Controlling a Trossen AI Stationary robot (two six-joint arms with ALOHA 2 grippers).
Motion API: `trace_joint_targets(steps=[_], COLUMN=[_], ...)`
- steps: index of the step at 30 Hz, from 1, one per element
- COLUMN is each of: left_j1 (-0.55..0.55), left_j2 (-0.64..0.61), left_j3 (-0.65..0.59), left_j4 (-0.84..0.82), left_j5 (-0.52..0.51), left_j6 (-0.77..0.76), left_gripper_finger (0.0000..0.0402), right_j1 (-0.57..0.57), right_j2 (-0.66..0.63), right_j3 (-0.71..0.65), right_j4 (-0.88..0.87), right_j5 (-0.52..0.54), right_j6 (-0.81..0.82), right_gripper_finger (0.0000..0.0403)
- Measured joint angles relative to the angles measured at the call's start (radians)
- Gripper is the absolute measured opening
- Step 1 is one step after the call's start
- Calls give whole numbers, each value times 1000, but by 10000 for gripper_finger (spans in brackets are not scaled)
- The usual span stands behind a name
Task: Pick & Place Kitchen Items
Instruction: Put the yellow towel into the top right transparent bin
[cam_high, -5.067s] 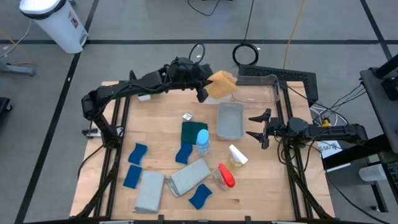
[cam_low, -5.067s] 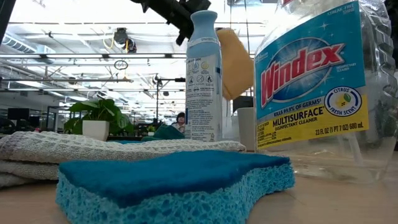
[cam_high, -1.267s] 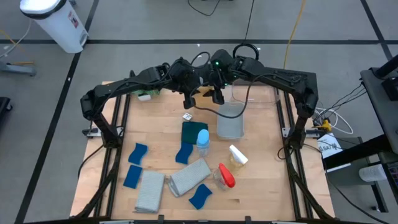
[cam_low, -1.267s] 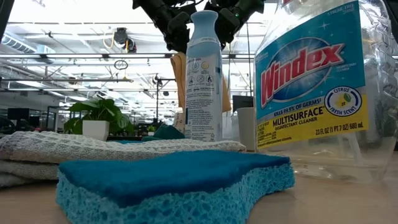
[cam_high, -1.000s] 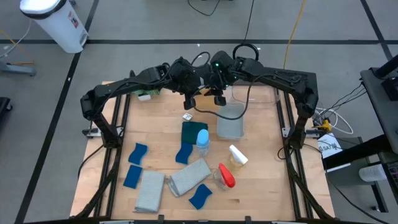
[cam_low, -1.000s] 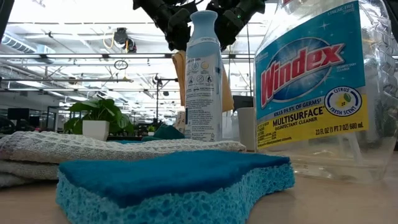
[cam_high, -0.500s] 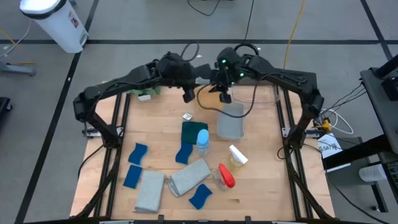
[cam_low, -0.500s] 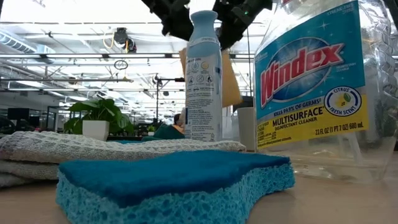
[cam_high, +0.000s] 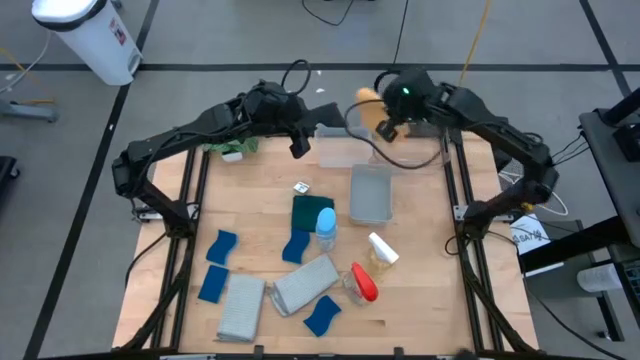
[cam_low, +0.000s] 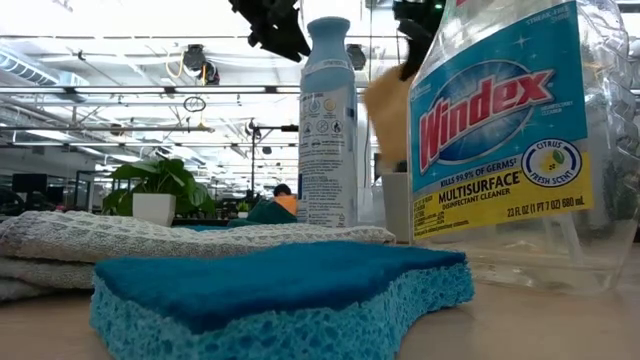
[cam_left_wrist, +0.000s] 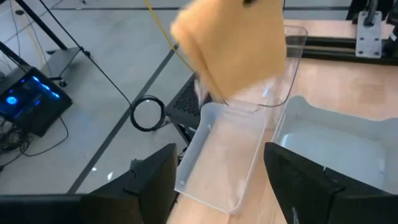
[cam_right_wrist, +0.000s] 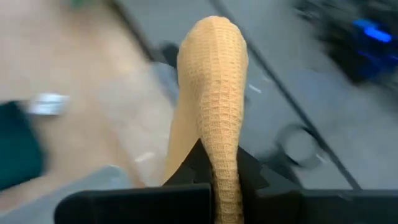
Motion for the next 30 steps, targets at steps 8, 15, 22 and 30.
trace_joint_targets(steps=[8, 15, 22, 30], left_j1=[0, -1, -1, -1], left_j2=[0, 0, 0, 0], left_j3=[-1, -1, -1, -1], left_j4=[1, 0, 0, 2], left_j5=[3, 4, 4, 4], left_j6=[2, -1, -15, -38], left_gripper_finger=[246, 246, 246, 246], right_j1=[0, 8, 16, 41], right_j2=[-277, -422, -398, -376], right_j3=[-432, -820, -1040, -1128], right_j4=[179, 570, 1002, 1077], right_j5=[347, 365, 212, 268], right_j6=[249, 399, 463, 510], right_gripper_finger=[1, 0, 0, 0])
